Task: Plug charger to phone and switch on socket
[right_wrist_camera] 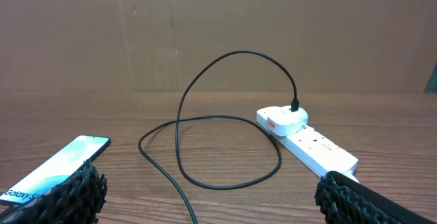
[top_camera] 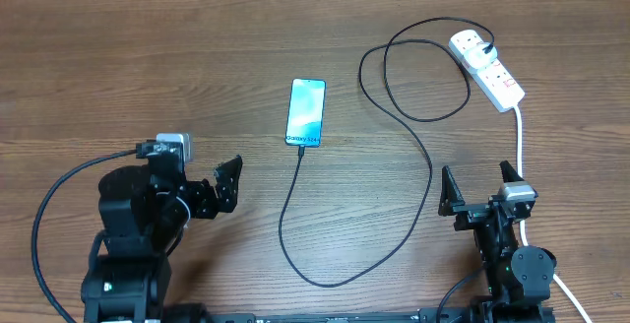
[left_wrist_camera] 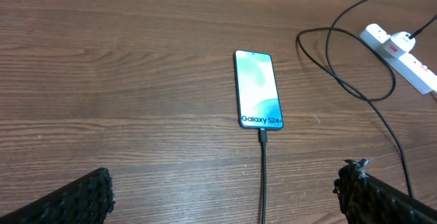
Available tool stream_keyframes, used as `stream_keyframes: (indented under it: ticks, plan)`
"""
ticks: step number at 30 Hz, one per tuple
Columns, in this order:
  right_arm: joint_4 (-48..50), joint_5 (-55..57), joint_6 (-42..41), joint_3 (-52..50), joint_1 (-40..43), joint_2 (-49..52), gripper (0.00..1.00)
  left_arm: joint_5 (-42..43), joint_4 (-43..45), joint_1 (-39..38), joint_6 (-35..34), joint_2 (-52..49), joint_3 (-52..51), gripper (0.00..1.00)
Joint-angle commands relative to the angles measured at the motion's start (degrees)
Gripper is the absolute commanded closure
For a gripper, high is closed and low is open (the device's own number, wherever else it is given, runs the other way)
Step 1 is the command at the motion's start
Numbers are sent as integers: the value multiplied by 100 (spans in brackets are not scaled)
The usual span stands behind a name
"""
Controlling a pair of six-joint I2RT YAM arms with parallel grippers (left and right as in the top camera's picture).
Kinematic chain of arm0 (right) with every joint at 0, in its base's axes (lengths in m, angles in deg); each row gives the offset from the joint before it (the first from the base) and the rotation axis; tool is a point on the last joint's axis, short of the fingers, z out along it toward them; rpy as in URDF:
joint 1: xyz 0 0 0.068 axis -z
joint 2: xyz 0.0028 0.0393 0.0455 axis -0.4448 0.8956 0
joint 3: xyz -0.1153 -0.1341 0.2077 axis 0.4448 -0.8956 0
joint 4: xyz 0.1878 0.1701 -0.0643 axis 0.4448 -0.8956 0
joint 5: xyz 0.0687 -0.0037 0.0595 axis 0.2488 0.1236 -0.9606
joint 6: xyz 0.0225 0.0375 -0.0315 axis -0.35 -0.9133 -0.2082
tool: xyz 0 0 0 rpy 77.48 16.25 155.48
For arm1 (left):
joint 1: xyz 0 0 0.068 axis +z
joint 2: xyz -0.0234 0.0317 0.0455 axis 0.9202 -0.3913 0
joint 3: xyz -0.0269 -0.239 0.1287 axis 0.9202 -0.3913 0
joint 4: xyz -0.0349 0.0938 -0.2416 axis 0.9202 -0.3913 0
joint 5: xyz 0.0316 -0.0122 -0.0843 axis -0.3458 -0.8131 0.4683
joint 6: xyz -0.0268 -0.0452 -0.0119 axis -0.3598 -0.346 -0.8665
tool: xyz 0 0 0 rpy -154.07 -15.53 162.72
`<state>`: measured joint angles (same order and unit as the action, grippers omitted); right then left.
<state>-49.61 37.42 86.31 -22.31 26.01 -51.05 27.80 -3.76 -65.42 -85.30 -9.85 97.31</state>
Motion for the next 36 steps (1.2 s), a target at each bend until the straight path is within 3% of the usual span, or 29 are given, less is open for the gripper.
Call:
stream_keyframes:
  ticks: [1, 7, 17, 36]
  plan:
    - [31, 52, -35, -59, 11, -68, 0, 105, 28, 31, 107, 407, -229, 0]
    - [31, 55, -35, -59, 11, -68, 0, 92, 369, 33, 107, 1246, -765, 0]
    - [31, 55, -33, -59, 11, -68, 0, 304, 1779, 33, 59, 2417, -2186, 0]
    - [33, 52, -35, -59, 11, -68, 0, -494, 1950, 31, 7, 3438, -2629, 0]
